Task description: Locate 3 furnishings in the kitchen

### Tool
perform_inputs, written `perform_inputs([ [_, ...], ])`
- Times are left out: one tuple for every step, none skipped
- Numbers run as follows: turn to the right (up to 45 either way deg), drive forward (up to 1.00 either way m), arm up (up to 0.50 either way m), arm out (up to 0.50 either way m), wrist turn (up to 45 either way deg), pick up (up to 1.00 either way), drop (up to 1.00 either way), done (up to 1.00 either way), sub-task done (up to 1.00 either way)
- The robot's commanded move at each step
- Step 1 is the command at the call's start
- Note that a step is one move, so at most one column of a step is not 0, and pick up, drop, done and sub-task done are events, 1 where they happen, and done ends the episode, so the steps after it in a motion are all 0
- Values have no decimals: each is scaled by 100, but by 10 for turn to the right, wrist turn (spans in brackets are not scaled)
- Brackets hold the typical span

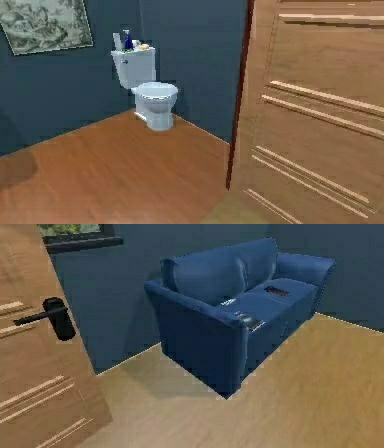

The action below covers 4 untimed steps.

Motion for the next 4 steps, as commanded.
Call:
perform_inputs([
  [-420, 0, 0, 0, 0, 0, 0, 0, 0],
  [0, 20, 0, 0, 0, 0, 0, 0, 0],
  [-270, 0, 0, 0, 0, 0, 0, 0, 0],
  [0, 100, 0, 0, 0, 0, 0, 0, 0],
])
